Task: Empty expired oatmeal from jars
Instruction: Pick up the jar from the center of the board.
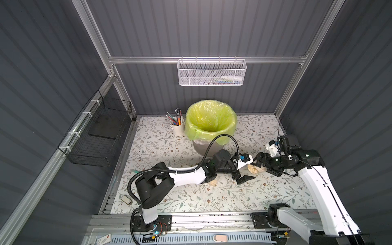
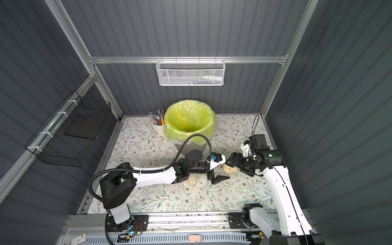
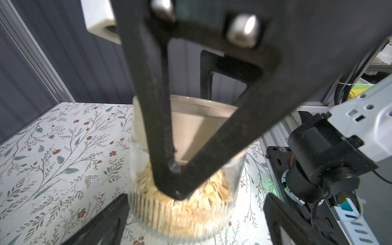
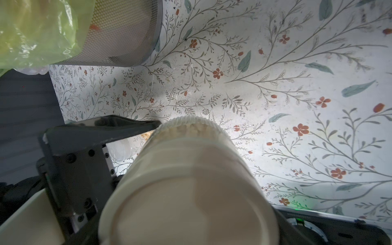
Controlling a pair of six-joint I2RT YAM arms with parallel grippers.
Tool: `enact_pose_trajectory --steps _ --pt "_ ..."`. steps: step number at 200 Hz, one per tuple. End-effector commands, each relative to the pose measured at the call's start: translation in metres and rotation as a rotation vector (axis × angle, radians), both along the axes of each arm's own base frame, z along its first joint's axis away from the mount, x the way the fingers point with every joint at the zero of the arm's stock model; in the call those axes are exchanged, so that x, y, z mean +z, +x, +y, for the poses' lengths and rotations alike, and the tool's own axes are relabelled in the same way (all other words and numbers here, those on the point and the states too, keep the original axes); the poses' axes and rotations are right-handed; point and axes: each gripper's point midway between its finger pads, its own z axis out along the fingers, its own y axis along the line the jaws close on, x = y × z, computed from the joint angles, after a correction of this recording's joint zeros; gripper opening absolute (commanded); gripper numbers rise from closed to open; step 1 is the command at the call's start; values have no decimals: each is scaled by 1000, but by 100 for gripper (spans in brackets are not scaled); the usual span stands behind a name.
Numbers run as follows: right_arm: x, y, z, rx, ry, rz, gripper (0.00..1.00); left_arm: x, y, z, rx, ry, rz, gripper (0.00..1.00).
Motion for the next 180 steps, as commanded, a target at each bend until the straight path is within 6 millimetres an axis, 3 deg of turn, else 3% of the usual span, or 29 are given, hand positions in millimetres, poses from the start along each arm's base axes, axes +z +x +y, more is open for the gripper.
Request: enact_pose_trajectory --steps 1,61,180 --pt "11 -1 5 5 43 -22 70 12 10 -5 5 -41 -28 100" --pt "12 2 5 13 59 -23 69 20 21 -3 5 -62 -36 100" --pt "17 7 11 27 101 -33 70 6 18 -10 -48 -9 -30 100"
